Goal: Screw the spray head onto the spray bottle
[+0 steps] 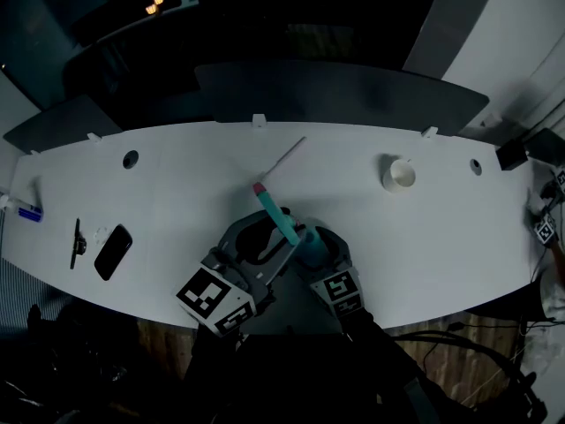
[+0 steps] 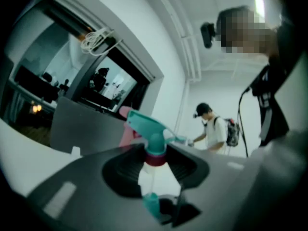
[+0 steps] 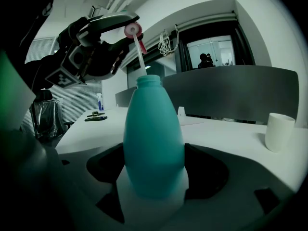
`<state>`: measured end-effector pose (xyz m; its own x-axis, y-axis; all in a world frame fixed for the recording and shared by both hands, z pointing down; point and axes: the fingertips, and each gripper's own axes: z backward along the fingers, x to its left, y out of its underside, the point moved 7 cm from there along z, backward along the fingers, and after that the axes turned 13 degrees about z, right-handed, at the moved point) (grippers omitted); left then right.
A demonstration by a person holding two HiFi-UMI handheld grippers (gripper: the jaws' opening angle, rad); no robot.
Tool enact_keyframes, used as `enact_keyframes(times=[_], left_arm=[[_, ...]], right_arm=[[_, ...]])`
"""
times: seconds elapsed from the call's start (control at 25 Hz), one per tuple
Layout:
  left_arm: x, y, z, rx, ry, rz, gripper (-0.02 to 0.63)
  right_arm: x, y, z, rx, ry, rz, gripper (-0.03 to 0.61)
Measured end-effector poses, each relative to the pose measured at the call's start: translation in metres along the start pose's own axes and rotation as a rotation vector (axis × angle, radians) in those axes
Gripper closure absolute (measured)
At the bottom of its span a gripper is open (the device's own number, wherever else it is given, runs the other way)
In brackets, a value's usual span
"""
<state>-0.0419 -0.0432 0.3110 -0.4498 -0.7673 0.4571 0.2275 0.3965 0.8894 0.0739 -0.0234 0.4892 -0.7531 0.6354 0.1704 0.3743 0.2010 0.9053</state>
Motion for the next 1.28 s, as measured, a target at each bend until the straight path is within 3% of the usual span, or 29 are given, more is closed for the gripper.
enact_keyframes(times=[0.16,0.28,0.48,0.68,0.88,1.04,1.28], left_arm=[[-0.008,0.04,-0.025,0.15,-0.072,-0.192,0.468],[-0.006,0.07,-0.037,0.173,-0.125,-0.268,0.468],[0.011,0.089,-0.039,0.153,-0.134,-0.194,0.468],[0.01,0.092,-0.041,0.137,-0.104,-0.172,0.468],[0.011,0.096,-0.04,0.156,-0.087,-0.24,0.471],[0.013,0.098,-0.035,0.121,-0.066,-0.242,0.471],[0.01,0.099,-0.031,0.148,-0.173,-0.347,0.426]], right_arm=[[-0.001,0.001,-0.001,-0.005,-0.001,-0.006,0.191],[-0.001,0.001,0.0,-0.003,-0.001,-0.01,0.192],[-0.001,0.002,-0.001,-0.007,-0.003,-0.012,0.192],[-0.001,0.001,0.0,0.0,-0.006,-0.006,0.192],[-0.001,0.002,0.0,-0.001,-0.006,-0.006,0.192],[0.0,0.001,-0.002,-0.001,-0.011,0.002,0.192],[-0.001,0.002,-0.001,-0.003,-0.011,-0.007,0.192]])
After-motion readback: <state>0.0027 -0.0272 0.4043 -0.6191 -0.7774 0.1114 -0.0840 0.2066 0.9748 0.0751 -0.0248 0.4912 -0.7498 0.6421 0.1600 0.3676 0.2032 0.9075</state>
